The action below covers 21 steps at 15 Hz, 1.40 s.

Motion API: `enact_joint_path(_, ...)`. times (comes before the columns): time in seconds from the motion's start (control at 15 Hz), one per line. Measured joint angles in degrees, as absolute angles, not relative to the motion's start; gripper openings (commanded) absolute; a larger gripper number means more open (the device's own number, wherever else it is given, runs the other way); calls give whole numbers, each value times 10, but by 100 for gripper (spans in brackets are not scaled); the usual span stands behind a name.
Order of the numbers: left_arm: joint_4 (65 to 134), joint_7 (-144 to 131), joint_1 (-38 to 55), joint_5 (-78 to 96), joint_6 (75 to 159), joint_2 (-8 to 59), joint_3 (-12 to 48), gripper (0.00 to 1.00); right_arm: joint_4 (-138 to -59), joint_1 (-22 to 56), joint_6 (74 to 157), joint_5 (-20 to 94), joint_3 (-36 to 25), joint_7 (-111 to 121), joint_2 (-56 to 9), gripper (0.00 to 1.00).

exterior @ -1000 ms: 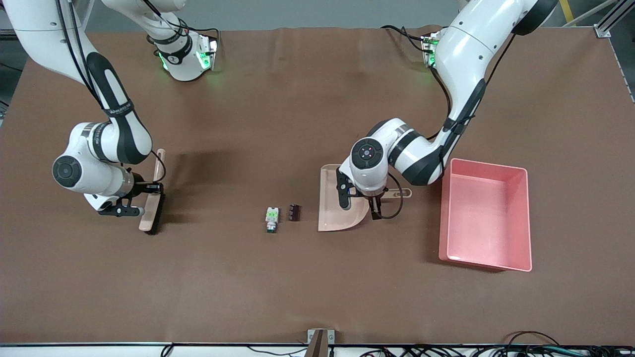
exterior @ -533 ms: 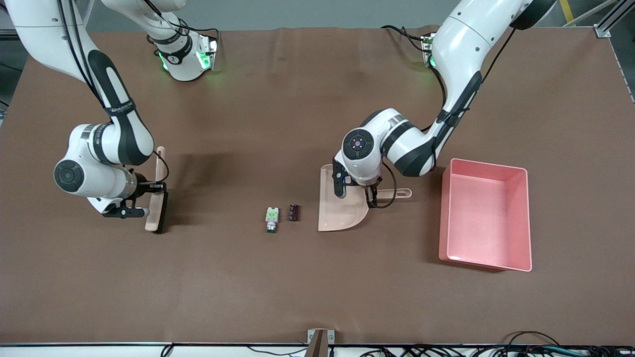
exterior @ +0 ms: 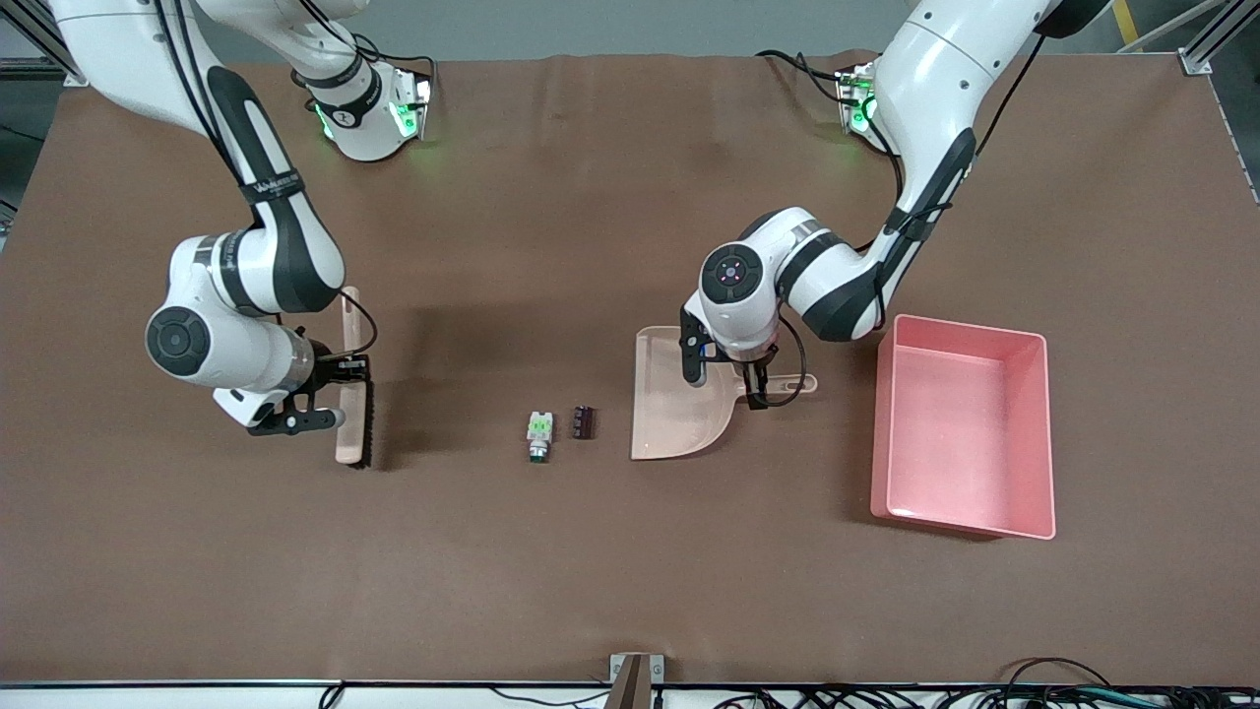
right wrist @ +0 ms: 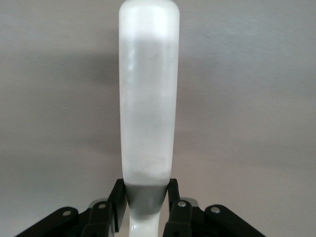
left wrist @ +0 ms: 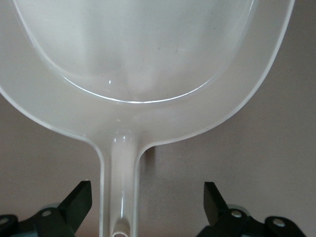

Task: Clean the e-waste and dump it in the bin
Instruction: 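Slide the dustpan toward the parts while the right gripper lifts the brush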

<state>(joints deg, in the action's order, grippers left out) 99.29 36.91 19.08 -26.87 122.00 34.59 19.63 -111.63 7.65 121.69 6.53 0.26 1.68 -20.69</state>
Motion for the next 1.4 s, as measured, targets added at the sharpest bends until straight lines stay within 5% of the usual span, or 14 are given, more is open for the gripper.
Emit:
enact_joint_path(0.27, 996, 369, 188, -276, 1229, 347, 196, 94, -1117, 113, 1236, 116, 3, -15, -197, 0)
enact_joint_path(0.4, 999, 369, 187, -289, 1244, 352, 196, 68, -1121, 142, 1254, 121, 3, -54, -198, 0)
enact_joint_path(0.87, 989, 369, 188, -300, 1260, 365, 196, 24, -1125, 210, 1304, 122, 3, -124, -217, 0)
enact_joint_path(1.2, 986, 369, 189, -300, 1260, 365, 197, 2, -1117, 242, 1349, 122, 3, -149, -268, 1)
enact_joint_path(1.4, 983, 369, 192, -301, 1260, 365, 197, 0, -1107, 251, 1370, 122, 3, -166, -285, 1)
